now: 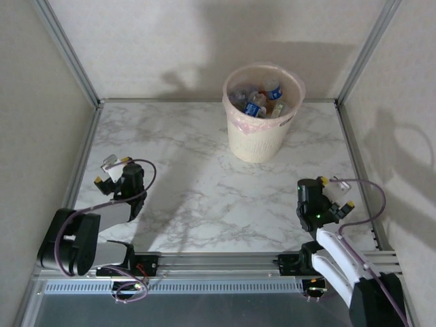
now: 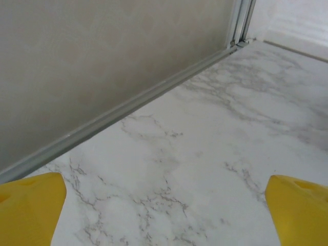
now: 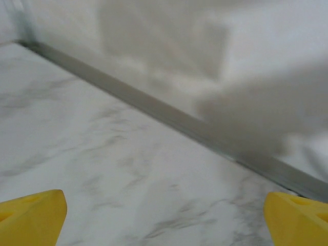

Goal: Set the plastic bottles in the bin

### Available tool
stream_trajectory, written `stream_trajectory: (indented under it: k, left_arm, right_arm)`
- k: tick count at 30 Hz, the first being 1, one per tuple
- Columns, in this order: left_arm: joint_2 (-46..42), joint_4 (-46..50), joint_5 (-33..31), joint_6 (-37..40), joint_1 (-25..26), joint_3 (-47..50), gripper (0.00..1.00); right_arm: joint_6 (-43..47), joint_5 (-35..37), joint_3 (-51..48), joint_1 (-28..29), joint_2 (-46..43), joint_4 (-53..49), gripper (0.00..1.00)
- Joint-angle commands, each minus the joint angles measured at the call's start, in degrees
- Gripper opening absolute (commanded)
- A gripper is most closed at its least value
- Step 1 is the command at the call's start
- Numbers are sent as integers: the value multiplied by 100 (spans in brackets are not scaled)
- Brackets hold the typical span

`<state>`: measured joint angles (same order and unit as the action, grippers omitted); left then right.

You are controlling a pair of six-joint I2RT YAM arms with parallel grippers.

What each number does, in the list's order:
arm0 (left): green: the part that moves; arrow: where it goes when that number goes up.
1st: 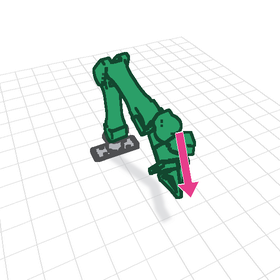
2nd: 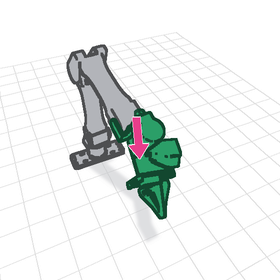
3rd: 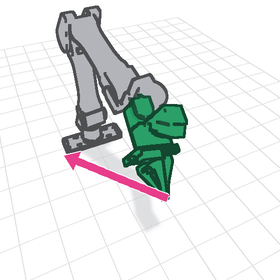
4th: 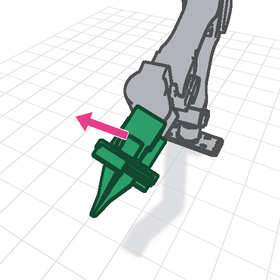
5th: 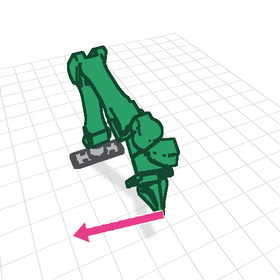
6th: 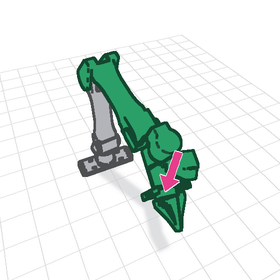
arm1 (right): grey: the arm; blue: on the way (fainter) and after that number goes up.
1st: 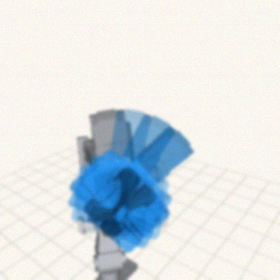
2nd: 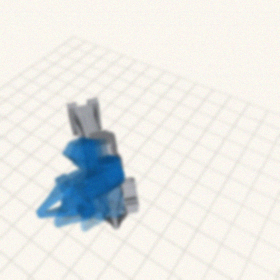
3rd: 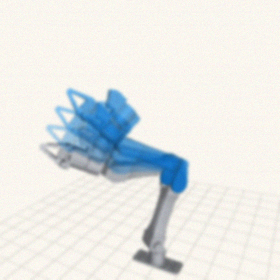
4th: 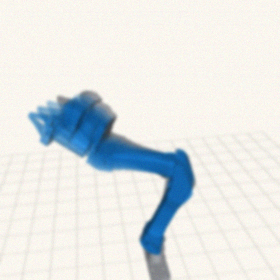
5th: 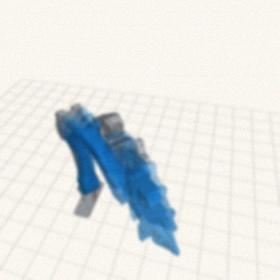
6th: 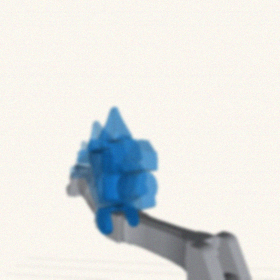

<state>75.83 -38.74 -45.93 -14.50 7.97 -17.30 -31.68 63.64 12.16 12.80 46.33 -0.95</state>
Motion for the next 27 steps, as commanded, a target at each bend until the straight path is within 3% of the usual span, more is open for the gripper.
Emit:
stream_trajectory:
  k: [1, 2, 5, 6, 7, 9, 14, 16, 18, 19, 21, 27]
  left_arm:
    - [224, -1296, 366, 162, -113, -10, 99]
    - [278, -1628, 464, 192, -156, 54, 99]
    - [503, -2414, 923, -112, -441, 308, 99]
    - [610, -2681, 941, -70, -468, 326, 99]
    - [571, -2316, 974, -134, -458, 210, 99]
    - [640, -2465, 1103, 36, -395, 218, 99]
    - [735, -3455, 2313, 631, -330, 630, 99]
    - [884, -3584, 2811, 783, -345, 621, 99]
    - [1409, -4389, 2791, 919, -335, 711, 100]
    - [1226, -3929, 2840, 820, -334, 642, 99]
    - [1344, -4288, 2797, 865, -331, 712, 99]
    - [1287, -3962, 2682, 860, -281, 611, 99]
  right_arm:
    - [1179, -74, -583, -478, 520, 3069, 99]
    - [1223, -263, -513, -506, 765, 3234, 99]
    - [1939, -988, -663, -586, 1548, 5196, 99]
    - [2012, -1526, -802, -664, 1755, 5923, 99]
    - [1910, -2121, -879, -781, 1913, 6338, 99]
    - [1814, -3130, -794, -962, 2351, 6797, 99]
    - [2427, -4280, -552, -1169, 3681, 8140, 99]
    - [2625, -5050, -258, -1188, 3825, 7641, 99]
    - [2787, -5174, -342, -1183, 4369, 8476, 99]
    - [2681, -5142, -161, -1185, 4139, 7672, 99]
    - [2763, -5042, -188, -1149, 4298, 8062, 99]
    - [2773, -4935, -145, -1091, 4255, 7894, 99]
